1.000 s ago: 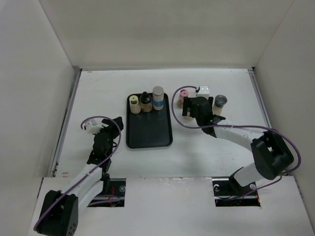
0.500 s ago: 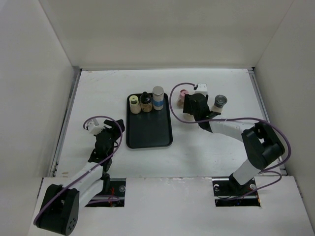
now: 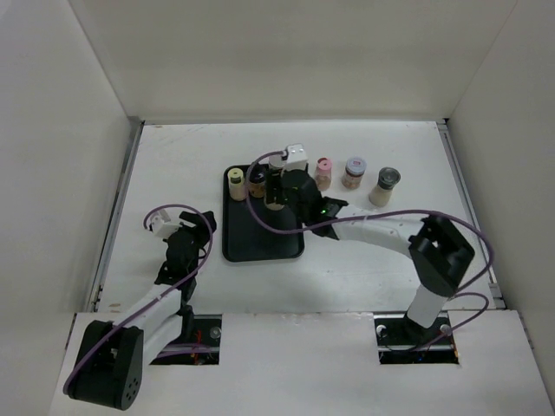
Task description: Organize the condiment bottles
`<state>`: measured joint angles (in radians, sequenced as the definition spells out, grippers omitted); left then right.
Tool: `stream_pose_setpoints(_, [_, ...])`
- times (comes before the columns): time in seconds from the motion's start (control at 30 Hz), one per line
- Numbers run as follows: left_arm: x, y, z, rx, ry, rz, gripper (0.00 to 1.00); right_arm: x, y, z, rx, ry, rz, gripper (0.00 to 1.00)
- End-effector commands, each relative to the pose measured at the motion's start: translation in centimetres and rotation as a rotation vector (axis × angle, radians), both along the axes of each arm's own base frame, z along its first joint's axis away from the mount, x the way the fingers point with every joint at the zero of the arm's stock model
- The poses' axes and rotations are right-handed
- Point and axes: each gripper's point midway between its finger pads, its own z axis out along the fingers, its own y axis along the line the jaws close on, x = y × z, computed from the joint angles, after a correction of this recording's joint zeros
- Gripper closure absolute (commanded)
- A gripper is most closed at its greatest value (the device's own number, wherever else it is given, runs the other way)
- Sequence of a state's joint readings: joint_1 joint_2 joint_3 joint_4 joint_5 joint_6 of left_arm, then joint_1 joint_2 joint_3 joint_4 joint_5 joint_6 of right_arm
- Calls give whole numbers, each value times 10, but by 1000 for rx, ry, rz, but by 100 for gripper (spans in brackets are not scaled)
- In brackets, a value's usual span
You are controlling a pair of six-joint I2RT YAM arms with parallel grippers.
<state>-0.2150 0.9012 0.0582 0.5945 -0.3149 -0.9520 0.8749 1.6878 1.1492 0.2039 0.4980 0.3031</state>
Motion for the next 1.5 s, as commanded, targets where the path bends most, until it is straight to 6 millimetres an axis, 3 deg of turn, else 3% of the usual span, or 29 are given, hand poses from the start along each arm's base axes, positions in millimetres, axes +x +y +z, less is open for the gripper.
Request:
stream_pose_setpoints(0.0, [5, 2, 9, -40, -33, 12, 38, 3, 57, 32, 91, -74, 72, 46])
stream_pose_setpoints(0.1, [3, 1, 12, -50, -43, 9, 38, 2, 95, 28, 92, -74, 131, 46])
stream_pose_setpoints(0.23, [3, 2, 8, -54, -32, 11, 38, 3, 122, 11, 59, -54, 157, 46])
stream_pose_setpoints(0.5, [3, 1, 8, -64, -33, 10, 38, 5, 144, -25, 19, -30, 153, 41])
stream_pose_setpoints(0.63, [3, 1, 8, -55, -31, 10, 38, 5, 147, -35, 24, -19, 139, 24])
stream_pose_setpoints(0.73, [3, 3, 9, -56, -37, 14, 38, -1, 148, -26, 54, -10, 157, 10])
stream_pose_setpoints(0.83, [4, 2, 8, -49, -32, 10, 37, -11, 139, 5, 106, -29, 165, 0])
stream_pose_setpoints(0.9, [4, 2, 9, -54, -36, 9, 37, -18, 129, 30, 135, -55, 175, 0])
stream_pose_setpoints(1.03, [4, 0, 11, -47, -40, 4, 37, -32, 95, 63, 177, -92, 186, 0])
stream_pose_setpoints(1.1, [3, 0, 10, -52, -37, 1, 36, -30, 63, 73, 190, -110, 150, 4])
stream_pose_setpoints(1.13, [3, 0, 10, -53, -40, 2, 36, -29, 43, 77, 196, -120, 121, 11])
stream_pose_setpoints(1.23, [4, -1, 10, -46, -34, 0, 36, -17, -29, 80, 216, -138, -13, 48])
stream_pose_setpoints(1.3, [4, -3, 8, -52, -31, -8, 36, -4, -86, 76, 211, -145, -140, 59])
stream_pose_setpoints(1.4, [5, -4, 9, -46, -30, -11, 36, 6, -175, 67, 167, -143, -357, 55])
stream_pose_setpoints(1.47, [5, -6, 7, -47, -23, -18, 36, 10, -233, 59, 120, -139, -525, 43])
